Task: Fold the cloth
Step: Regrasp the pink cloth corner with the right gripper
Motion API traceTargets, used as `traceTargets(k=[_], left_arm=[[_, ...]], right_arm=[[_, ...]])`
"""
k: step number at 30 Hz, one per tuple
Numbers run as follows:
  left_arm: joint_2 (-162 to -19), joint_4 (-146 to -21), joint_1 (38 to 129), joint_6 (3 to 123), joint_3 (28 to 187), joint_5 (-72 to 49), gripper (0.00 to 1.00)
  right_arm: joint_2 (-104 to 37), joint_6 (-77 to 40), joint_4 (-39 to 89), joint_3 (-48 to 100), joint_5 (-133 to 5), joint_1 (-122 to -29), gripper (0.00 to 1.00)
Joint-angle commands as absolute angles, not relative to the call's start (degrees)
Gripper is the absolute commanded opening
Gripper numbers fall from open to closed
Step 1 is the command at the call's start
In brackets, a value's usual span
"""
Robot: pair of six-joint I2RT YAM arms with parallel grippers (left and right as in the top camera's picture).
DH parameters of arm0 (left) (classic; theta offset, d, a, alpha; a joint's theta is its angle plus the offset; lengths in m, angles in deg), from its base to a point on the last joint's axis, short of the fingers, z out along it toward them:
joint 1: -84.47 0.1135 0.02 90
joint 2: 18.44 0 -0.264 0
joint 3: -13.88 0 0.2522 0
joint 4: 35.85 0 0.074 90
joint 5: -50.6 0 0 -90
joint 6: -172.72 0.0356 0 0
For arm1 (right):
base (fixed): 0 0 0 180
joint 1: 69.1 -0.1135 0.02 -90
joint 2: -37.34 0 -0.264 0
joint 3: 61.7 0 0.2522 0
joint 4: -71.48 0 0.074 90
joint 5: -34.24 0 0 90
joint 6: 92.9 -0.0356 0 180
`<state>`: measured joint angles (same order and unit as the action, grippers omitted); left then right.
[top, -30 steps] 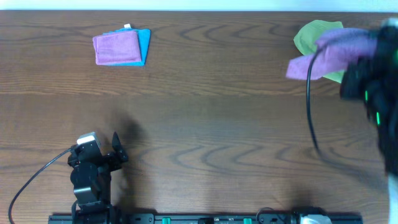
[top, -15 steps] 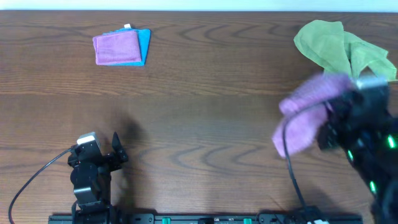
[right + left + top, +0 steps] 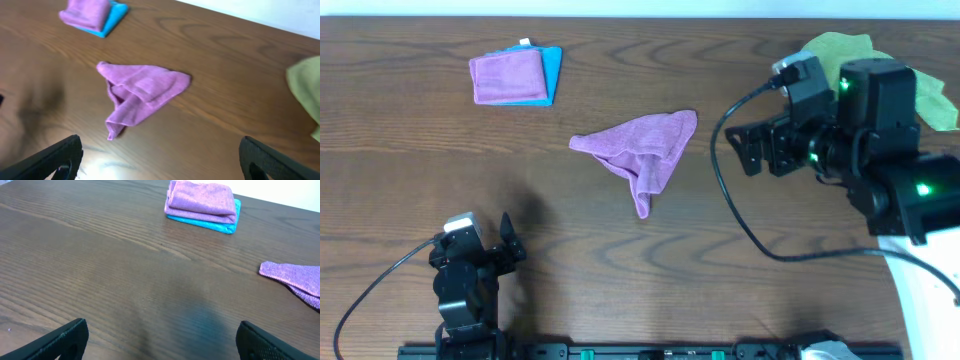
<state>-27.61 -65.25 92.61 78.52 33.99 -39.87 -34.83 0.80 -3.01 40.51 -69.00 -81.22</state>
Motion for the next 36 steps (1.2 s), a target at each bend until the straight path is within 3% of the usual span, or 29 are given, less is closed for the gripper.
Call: traceTargets(k=[1,12,17,20,23,26,31,36], left_arm=[[-27.28,-66.02,92.81,79.45,32.62,-40.88,0.95],[-27.28,-66.02,92.81,79.45,32.62,-40.88,0.95],[-27.28,-66.02,92.81,79.45,32.62,-40.88,0.95],[-27.28,-66.02,92.81,79.45,32.62,-40.88,0.95],[-27.26,-66.02,92.81,79.45,32.62,-40.88,0.95],[-27.28,-66.02,92.81,79.45,32.62,-40.88,0.95],[-27.26,-66.02,92.81,79.45,32.62,-40.88,0.95],[-27.28,-66.02,92.81,79.45,32.62,-40.88,0.95]], right_arm=[[-35.35,-0.35,-4.61,41.38,-61.55,-82.36,0.99],[-52.35,-1.12,-2.40,39.57,-62.46,-86.07,0.99],[-62.34,2.27,-1.39,39.57,-62.27,-91.21,0.86],[-67.09,3.41,-1.04,39.57,-61.74,-93.72,0.83],[-69.64,3.41,-1.92,39.57,-62.79,-95.19,0.71],[-70.19,3.41,-3.36,39.57,-65.68,-96.76,0.68],[-70.17,3.43,-1.57,39.59,-61.72,-98.05,0.77],[-72.48,5.81,5.40,39.59,-55.27,-98.47,0.77]])
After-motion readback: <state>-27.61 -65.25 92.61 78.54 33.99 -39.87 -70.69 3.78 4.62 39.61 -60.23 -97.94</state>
